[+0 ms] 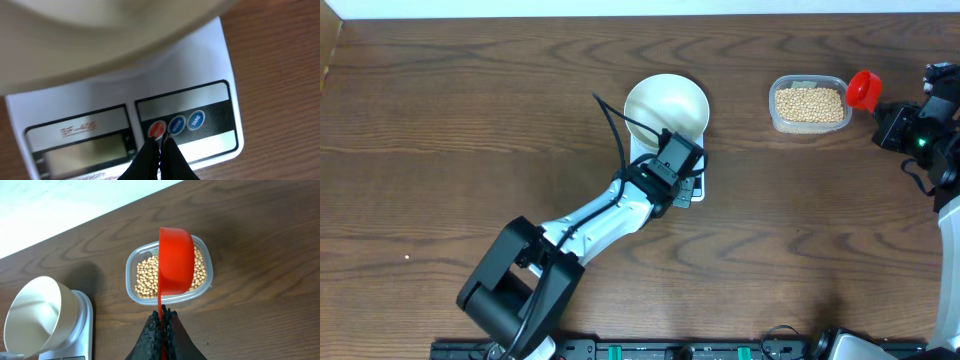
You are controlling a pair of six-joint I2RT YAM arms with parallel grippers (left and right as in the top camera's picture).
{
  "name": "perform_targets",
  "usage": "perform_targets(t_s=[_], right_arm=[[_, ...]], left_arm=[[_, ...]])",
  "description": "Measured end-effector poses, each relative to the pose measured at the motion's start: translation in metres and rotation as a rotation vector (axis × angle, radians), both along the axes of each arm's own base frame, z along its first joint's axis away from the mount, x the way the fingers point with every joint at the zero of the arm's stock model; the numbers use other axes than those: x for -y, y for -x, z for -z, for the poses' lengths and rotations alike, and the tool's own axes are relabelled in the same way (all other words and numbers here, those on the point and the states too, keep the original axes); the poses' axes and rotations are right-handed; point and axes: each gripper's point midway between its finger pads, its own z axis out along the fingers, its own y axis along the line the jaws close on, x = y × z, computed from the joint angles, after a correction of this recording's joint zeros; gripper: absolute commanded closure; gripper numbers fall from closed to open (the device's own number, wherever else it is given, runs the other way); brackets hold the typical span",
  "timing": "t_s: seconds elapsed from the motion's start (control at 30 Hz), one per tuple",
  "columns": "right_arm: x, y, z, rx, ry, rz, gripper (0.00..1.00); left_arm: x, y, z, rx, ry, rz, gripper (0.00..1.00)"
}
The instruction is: Scoop item into bowl and weigh 50g on scale
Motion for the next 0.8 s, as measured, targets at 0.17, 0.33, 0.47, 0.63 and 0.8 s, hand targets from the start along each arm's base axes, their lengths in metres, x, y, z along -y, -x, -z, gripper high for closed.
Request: perform_targets(t_s=[0.17, 0.33, 0.47, 0.63, 0.8], right_arm=[[0.0, 0.0, 0.0, 0.0, 0.0, 0.001, 0.99], [0.0, 0.0, 0.0, -0.001, 0.0, 0.0, 0.99], [0.0, 0.0, 0.0, 0.0, 0.0, 0.0, 0.99], [0.0, 0.0, 0.0, -0.001, 0.0, 0.0, 0.99], [0.0, 0.0, 0.0, -0.001, -0.001, 0.0, 0.99]], left_arm=[[0.0, 0.0, 0.019, -0.019, -0.026, 0.011, 0.93], [0.003, -0.003, 0.017, -0.008, -0.018, 0.014, 0.93], [0.003, -0.003, 0.017, -0.007, -0.017, 0.013, 0.93], [0.0, -0.005, 0.016, 0.006, -0.033, 0.003, 0.93], [-0.004, -0.008, 0.016, 0.022, -0.051, -0.009, 0.93]])
